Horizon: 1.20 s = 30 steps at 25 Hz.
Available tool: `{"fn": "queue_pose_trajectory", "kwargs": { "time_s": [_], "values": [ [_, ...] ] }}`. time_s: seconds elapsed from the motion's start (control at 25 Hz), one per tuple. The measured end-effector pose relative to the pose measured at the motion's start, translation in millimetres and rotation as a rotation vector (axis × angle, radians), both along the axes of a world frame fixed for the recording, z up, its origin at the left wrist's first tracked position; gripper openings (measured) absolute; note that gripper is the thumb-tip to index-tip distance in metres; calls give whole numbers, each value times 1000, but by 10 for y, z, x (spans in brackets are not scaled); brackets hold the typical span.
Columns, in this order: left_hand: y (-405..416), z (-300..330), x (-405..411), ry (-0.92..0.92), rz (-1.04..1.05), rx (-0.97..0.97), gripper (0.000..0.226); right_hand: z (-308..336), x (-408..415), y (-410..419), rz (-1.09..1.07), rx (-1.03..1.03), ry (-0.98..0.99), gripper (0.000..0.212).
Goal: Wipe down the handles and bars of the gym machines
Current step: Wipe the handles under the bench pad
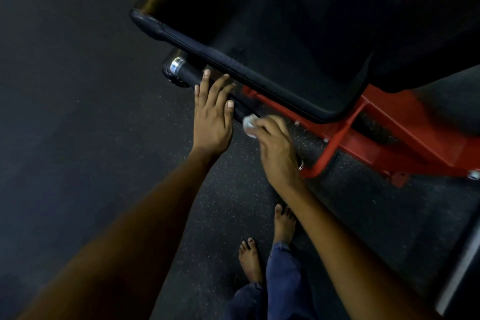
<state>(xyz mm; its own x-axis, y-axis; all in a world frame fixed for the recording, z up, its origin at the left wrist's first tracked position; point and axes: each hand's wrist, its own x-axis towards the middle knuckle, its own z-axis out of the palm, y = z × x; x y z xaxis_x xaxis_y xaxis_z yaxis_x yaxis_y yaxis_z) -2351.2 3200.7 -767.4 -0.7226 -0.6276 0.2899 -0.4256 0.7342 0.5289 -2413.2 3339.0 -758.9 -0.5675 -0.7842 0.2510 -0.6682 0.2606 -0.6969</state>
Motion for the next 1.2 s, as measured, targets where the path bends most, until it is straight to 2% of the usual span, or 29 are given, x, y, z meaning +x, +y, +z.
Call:
{"fn": "queue_pose_trajectory", "kwargs": {
  "time_s": [0.04, 0.12, 0.16, 0.24, 0.32, 0.4, 0.44, 0.52, 0.64, 0.72, 0.8, 0.88, 0.92, 1.08, 1.2],
  "values": [
    [5, 3, -4, -9, -1, 2, 44, -132, 12, 214, -68, 22, -41, 23],
    [10, 7, -4, -16, 8, 6, 42, -267, 47, 652, -315, 104, -294, 24],
    [17, 4, -6, -14, 15, 4, 41, -262, 66, 767, -428, 149, -352, 25],
    [37, -4, -15, -5, 22, 2, 40, -171, 24, 655, -504, 127, -294, 26],
    [33, -23, -19, 6, 26, 5, 40, 76, -49, 199, -354, -5, -224, 29],
    [31, -26, -16, 4, 21, -3, 41, 239, -87, -149, -105, -54, -114, 26],
    [32, -23, -11, -5, 15, -6, 41, 187, -79, -183, -62, -55, -74, 26],
    [17, -11, 0, -32, 5, -9, 40, 4, -31, 67, -214, 15, -150, 26],
    [25, 3, 7, -48, 18, -10, 40, -118, -23, 565, -467, 238, -329, 26],
    [33, 4, -6, -43, 29, 1, 42, -2, -148, 365, -425, 224, -313, 27],
    [26, 2, -9, -28, 26, 0, 43, 249, -200, -115, -214, 58, -223, 28],
    [-4, 3, 23, -23, -10, 1, 45, 304, -109, -349, -38, 8, -75, 27],
    [-25, 11, 42, -30, -31, -7, 45, 224, -86, -304, -15, 12, -44, 27],
    [-61, 23, 67, -72, -49, -31, 45, -69, -68, 454, -190, 58, -95, 28],
    [-13, 19, 28, -57, -21, -30, 44, 8, -94, 245, -188, 52, -91, 28]
  ]
}}
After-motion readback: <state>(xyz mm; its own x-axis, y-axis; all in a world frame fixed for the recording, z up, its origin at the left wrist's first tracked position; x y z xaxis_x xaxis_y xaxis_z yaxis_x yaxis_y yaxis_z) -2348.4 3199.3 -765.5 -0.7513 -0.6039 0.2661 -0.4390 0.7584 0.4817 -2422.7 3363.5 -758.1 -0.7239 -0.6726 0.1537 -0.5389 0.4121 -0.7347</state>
